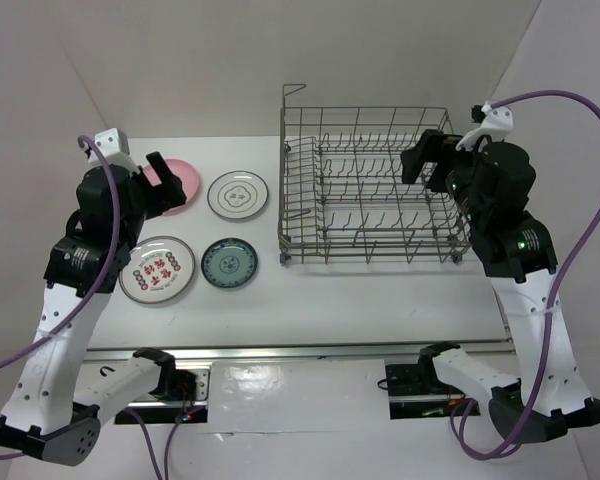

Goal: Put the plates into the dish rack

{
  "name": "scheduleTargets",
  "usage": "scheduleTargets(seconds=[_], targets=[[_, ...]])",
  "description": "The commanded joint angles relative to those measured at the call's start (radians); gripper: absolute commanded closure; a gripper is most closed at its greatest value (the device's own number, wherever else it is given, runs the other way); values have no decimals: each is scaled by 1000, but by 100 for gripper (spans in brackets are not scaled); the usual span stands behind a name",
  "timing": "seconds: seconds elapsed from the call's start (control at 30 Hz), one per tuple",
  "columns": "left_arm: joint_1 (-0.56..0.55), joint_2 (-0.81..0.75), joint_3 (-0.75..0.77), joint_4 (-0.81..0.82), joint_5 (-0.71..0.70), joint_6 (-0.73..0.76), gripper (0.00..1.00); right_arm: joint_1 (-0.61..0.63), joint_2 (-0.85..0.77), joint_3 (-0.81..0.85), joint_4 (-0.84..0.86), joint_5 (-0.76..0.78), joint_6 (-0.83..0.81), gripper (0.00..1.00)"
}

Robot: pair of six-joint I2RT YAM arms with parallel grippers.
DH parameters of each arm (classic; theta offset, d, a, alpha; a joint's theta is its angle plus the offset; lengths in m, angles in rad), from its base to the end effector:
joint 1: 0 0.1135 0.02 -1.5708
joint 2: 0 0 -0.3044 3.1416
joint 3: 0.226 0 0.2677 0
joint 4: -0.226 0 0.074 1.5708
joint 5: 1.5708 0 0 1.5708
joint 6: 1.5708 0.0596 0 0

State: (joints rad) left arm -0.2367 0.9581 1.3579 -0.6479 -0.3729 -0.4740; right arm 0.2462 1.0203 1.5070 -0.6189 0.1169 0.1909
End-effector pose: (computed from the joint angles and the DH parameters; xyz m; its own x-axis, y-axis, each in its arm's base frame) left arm 0.1873 -0.0229 0.4875 -0.1554 -0.3998 -0.9033 -0.2201 0.9055 -0.3629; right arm 0.1911 0.0409 0.5304 -0.1502 0.1566 -0.9762 -0.1033 0.9795 0.1730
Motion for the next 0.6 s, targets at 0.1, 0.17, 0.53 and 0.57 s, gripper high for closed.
scheduleTargets(seconds=[0.1,0.17,0.53,0.57], targets=[[4,27,46,54,6,-9,0,7,-6,-25,62,-54,8,0],[4,59,46,42,15,-35,0,7,-6,-37,62,-91,8,0],[276,356,150,22,193,-285,0,7,-63,-169,202,-341,101,0],[349,395,139,42,253,-304,0,7,-63,-169,202,-355,101,0]])
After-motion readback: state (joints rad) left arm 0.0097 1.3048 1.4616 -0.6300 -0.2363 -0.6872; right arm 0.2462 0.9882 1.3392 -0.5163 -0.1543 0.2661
